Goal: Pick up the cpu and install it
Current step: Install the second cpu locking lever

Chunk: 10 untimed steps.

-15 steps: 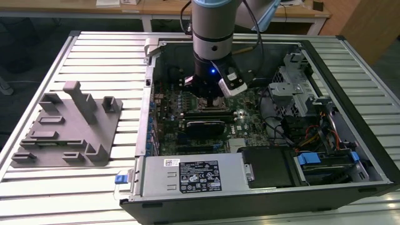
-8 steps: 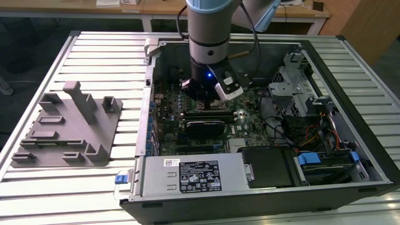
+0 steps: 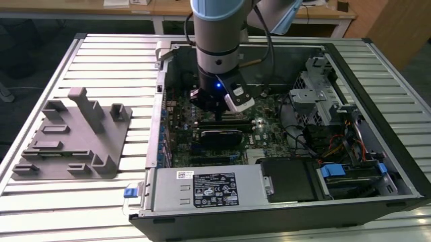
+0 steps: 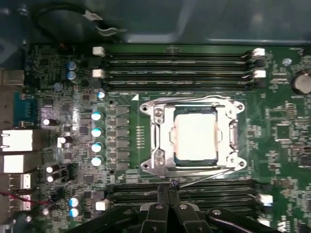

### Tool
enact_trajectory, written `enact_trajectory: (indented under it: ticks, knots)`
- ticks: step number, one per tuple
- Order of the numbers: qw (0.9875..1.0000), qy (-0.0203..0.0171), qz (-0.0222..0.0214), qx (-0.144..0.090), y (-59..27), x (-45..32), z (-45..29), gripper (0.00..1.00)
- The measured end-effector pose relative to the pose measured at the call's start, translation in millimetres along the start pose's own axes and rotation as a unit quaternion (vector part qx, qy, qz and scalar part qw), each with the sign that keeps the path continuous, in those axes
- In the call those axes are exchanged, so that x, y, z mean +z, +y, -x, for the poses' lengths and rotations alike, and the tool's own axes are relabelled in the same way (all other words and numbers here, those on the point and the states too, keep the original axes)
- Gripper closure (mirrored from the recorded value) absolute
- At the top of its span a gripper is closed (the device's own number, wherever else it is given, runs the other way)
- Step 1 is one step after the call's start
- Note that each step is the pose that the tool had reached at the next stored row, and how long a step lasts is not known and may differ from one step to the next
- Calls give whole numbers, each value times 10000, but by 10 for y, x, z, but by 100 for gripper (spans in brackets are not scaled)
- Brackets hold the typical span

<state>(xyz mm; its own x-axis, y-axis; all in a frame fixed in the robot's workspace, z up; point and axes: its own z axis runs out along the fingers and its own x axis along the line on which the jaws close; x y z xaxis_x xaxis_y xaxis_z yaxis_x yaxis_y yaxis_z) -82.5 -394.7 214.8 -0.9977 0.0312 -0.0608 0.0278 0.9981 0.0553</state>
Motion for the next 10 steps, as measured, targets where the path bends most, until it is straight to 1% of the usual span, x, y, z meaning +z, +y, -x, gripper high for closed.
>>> enact_trajectory:
  ticks: [5, 6, 9, 10]
  knots:
    - [10000, 2, 82, 5, -17, 53, -24, 89]
    - [9999, 4, 106, 6, -22, 58, -26, 89]
    - [9997, 6, 223, 13, -39, 65, -28, 89]
    - [9997, 7, 252, 15, -46, 66, -31, 89]
